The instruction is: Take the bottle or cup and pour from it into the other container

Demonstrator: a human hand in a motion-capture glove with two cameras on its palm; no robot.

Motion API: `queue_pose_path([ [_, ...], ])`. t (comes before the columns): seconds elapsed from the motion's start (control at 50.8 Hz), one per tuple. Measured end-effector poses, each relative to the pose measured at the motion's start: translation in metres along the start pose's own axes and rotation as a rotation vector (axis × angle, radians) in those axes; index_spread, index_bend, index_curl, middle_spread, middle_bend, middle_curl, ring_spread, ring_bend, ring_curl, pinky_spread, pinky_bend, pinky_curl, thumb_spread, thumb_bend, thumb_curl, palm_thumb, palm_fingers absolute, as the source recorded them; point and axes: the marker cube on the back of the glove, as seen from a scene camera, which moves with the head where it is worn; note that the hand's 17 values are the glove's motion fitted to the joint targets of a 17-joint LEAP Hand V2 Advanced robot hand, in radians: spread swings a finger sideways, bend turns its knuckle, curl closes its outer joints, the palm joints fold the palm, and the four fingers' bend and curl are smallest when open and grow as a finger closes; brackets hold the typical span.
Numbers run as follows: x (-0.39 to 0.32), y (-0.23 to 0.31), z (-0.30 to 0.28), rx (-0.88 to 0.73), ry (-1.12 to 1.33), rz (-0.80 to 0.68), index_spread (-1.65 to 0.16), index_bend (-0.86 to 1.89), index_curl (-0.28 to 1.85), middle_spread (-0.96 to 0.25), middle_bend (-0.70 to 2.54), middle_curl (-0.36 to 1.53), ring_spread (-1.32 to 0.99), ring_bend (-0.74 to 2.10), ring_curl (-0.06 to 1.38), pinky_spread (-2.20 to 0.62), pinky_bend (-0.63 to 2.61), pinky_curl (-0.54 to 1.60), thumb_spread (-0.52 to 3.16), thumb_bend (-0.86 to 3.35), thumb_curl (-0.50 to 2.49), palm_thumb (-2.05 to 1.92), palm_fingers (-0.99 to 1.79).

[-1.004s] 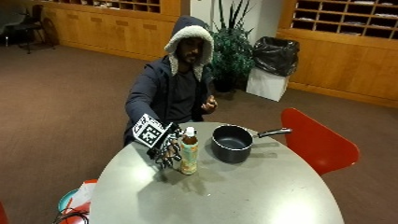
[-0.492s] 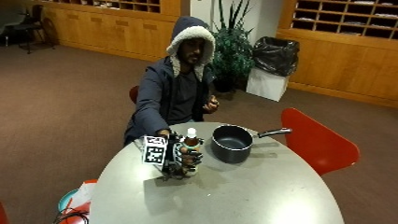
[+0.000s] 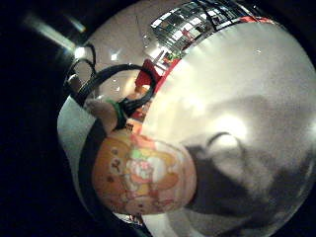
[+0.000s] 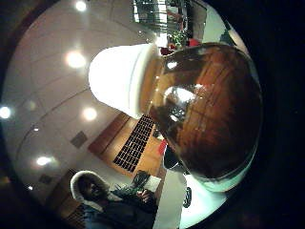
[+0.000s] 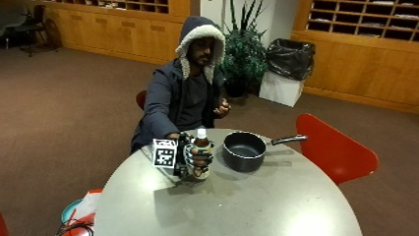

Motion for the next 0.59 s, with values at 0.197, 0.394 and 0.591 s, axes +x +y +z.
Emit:
queue_pose_path([
  [0.197, -0.092, 0.0, 0.0, -0.109, 0.164, -0.11, -0.29, 0.09, 0.23, -0.21, 0.4, 0.43, -0.17, 0.67, 0.41, 0.02, 0.43, 0.35, 0.58, -0.03, 0.55, 1.02, 1.12],
  [0.394, -0.179, 0.007, 0.023, -0.252, 0.915, -0.335, -0.3, 0.09, 0.23, -0.22, 0.39, 0.44, -0.18, 0.65, 0.41, 0.01, 0.42, 0.35, 0.58, -0.03, 0.56, 1.01, 1.1],
  [0.591, -0.213, 0.0, 0.061, -0.4, 1.342, -0.393, -0.29, 0.1, 0.23, -0.23, 0.38, 0.44, -0.19, 0.63, 0.41, 0.01, 0.41, 0.35, 0.58, -0.03, 0.57, 1.0, 1.1],
])
